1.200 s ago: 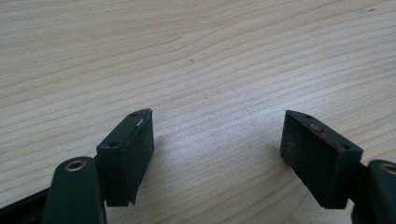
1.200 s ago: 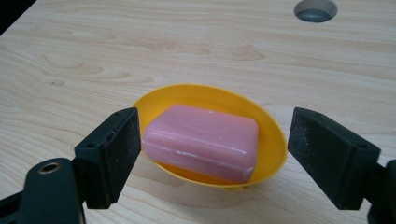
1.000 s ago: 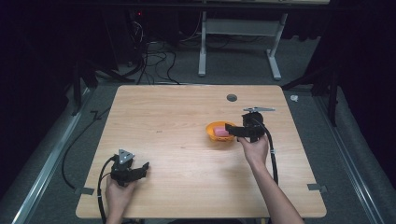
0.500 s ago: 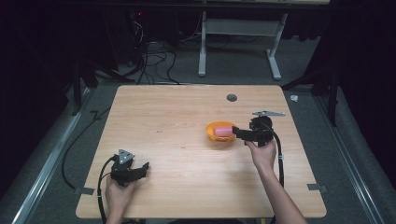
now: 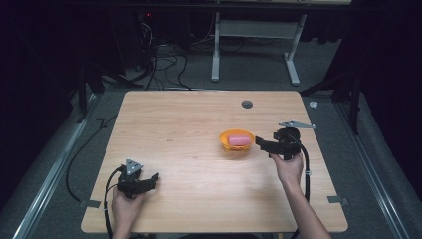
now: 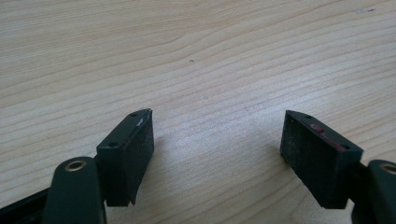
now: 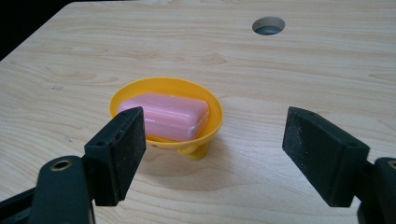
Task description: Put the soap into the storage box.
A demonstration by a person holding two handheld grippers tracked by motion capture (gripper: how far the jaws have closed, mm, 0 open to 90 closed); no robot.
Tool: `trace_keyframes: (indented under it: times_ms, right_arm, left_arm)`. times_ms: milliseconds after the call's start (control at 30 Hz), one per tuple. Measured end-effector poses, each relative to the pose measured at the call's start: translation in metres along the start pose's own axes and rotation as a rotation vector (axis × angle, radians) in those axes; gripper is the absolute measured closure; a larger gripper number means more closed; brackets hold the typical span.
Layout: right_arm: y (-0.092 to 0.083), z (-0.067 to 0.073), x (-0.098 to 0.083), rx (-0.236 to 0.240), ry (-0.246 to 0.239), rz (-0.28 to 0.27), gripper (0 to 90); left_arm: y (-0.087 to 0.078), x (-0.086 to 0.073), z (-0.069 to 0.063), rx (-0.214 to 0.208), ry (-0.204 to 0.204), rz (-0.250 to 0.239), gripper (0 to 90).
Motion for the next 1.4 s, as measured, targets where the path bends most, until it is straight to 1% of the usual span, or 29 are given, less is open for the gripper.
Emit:
trace_keyframes:
  times_ms: [467, 533, 633, 833, 867, 1233, 1267, 1400]
  right_arm:
    - [-0.012, -0.011, -0.007, 0.001, 0.012, -0.021, 23.0]
    - [-0.014, -0.013, -0.008, 0.002, 0.021, -0.022, 23.2]
    - [-0.017, -0.016, -0.009, 0.002, 0.017, -0.030, 23.4]
    - [-0.022, -0.020, -0.012, 0.002, 0.030, -0.040, 23.8]
    - [-0.022, -0.022, -0.013, 0.004, 0.025, -0.046, 23.8]
    - [-0.026, -0.030, -0.024, 0.005, 0.045, -0.048, 24.2]
    - [-0.027, -0.031, -0.025, 0.009, 0.054, -0.043, 24.2]
    - [-0.029, -0.032, -0.029, 0.017, 0.051, -0.046, 24.3]
  left_arm:
    - [0.000, 0.000, 0.000, 0.000, 0.000, 0.000, 26.2]
    - [0.000, 0.000, 0.000, 0.000, 0.000, 0.000, 26.2]
    - [0.000, 0.000, 0.000, 0.000, 0.000, 0.000, 26.2]
    - [0.000, 0.000, 0.000, 0.000, 0.000, 0.000, 26.2]
    - [0.000, 0.000, 0.000, 0.000, 0.000, 0.000, 26.2]
    - [0.000, 0.000, 0.000, 0.000, 0.000, 0.000, 26.2]
    - [0.000, 0.000, 0.000, 0.000, 0.000, 0.000, 26.2]
    - [0.000, 0.000, 0.000, 0.000, 0.000, 0.000, 26.2]
Point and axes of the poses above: each handheld gripper's, and its own axes: y roughly forward along the jaws, x roughly out of its top, z roughly to its left, the point moved 2 cm from there along y, roughly forward along the jaws, and after that the axes turned 15 degrees about -x, right-handed, at the moved point
